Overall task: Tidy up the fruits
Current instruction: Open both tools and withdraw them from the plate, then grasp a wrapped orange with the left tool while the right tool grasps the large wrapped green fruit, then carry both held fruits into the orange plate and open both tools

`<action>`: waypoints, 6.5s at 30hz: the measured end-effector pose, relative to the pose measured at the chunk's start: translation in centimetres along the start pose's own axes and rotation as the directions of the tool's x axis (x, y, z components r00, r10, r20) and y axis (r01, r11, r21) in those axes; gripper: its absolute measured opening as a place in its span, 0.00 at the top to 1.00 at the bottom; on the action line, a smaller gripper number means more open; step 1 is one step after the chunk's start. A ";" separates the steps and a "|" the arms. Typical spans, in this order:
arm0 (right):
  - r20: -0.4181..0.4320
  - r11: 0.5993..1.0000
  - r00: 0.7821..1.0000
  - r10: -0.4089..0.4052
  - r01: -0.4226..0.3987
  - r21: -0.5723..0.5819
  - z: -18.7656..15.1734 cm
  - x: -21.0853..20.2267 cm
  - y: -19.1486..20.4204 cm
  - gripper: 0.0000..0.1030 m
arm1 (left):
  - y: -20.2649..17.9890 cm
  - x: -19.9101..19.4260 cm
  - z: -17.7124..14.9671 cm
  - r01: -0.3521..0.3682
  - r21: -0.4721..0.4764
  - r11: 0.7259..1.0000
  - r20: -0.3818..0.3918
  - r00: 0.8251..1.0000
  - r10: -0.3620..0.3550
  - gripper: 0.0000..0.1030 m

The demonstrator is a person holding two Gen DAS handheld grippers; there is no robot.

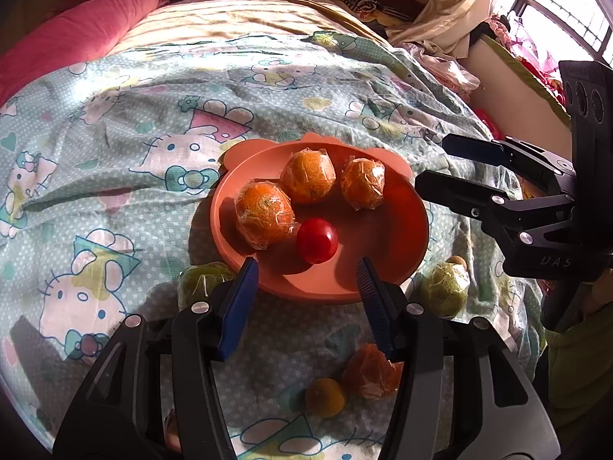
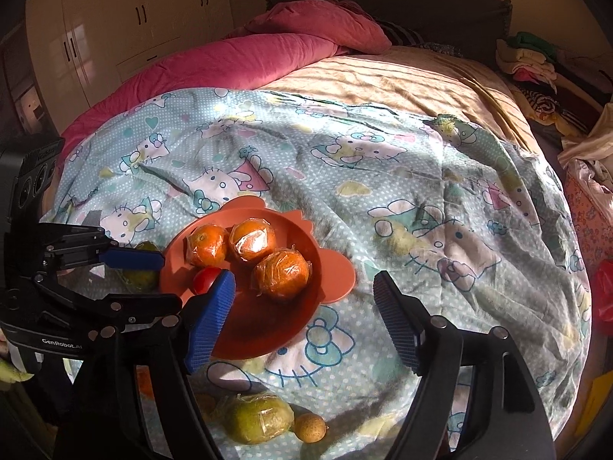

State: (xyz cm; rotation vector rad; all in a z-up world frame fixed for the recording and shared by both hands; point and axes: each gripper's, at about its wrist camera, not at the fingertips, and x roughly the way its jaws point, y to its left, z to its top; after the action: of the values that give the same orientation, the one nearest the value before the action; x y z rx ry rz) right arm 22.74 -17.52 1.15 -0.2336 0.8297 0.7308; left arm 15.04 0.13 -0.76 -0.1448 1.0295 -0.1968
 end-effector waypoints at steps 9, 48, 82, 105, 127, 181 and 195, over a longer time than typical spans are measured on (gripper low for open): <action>0.034 0.999 0.999 -0.021 0.020 0.034 -0.6 -1.5 -0.5 0.18 | -0.2 -1.2 -0.3 -0.011 0.005 1.000 0.014 1.000 0.010 0.37; 0.132 0.996 0.988 -0.076 0.069 0.057 -4.9 -7.9 1.2 0.08 | 1.5 -7.0 -3.0 -0.080 -0.037 0.996 0.145 0.986 0.084 0.09; 0.006 0.996 1.000 -0.020 0.019 0.088 -10.9 -6.0 3.5 0.10 | -4.4 -4.3 -7.7 -0.001 0.150 0.989 0.019 1.000 -0.002 0.10; -0.044 0.958 0.995 0.092 -0.076 0.277 -11.5 -3.1 2.2 0.42 | -5.3 -1.6 -6.6 0.052 0.206 0.977 -0.038 0.998 -0.045 0.51; -0.067 0.902 0.988 0.141 -0.100 0.420 -9.2 0.4 0.5 0.53 | -4.9 0.2 -5.7 0.072 0.206 0.976 -0.068 0.996 -0.059 0.70; 0.083 0.982 0.997 0.000 -0.015 0.186 -2.8 -4.9 1.8 0.54 | 0.4 -4.2 -0.2 0.015 0.065 0.998 0.074 0.997 -0.020 0.71; 0.082 0.993 0.996 -0.025 0.015 0.115 -1.1 -3.9 1.6 0.54 | 1.5 -3.4 1.1 0.009 0.030 1.000 0.079 0.997 -0.011 0.71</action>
State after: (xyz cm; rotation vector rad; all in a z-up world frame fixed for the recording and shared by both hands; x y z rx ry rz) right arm 19.24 -18.76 3.42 -0.1085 0.7859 0.6675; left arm 14.47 2.35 2.34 -0.1299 0.9470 -0.2139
